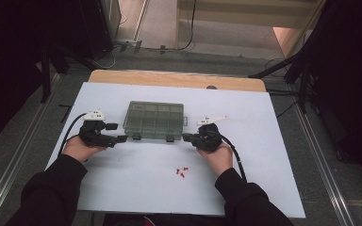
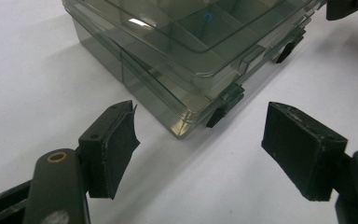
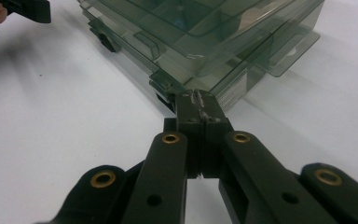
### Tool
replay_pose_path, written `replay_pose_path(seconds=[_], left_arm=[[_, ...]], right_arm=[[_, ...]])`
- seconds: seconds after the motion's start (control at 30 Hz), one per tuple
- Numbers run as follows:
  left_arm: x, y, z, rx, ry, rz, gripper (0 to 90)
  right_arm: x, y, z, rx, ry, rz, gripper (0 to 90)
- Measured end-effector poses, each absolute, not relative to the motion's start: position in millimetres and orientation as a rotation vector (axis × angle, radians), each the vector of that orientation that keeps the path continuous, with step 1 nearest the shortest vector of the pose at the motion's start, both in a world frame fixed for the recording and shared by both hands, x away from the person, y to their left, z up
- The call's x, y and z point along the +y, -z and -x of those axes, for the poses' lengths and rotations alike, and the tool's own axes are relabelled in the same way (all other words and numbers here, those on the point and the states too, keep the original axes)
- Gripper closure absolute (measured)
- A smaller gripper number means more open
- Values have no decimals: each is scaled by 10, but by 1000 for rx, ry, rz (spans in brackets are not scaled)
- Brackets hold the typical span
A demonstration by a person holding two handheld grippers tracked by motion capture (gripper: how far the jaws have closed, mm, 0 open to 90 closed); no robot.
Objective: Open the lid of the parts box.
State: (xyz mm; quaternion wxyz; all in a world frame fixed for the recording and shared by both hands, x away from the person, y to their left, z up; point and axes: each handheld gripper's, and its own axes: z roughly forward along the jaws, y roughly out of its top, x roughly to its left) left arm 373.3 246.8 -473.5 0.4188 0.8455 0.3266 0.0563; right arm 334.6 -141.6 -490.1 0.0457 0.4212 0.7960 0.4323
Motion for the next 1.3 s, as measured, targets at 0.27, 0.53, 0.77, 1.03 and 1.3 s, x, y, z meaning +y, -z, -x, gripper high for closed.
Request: replay_pose_path(seconds=[0.27,0.53,0.77,1.03,1.3], left_arm=[[2475,4733,-3750,811,-141,-2108,287],[2453,4699,-3783,806,-161,-2131,287],[2455,4643,-3813,794,-163,-2118,323],[2486,4601,-3856,827,-155,-2112,322],[2487,4569,-3908,827,-167,-2110,322]], right_arm=[[-1379,4917,-3384,2437,-1323,-1293,900],[-1345,4867,-3406,2428,-1341,-1284,900],[-1317,4808,-3424,2435,-1350,-1314,900],[-1295,4745,-3464,2437,-1354,-1291,900],[-1273,4677,-3516,2445,-1360,-1328,900]])
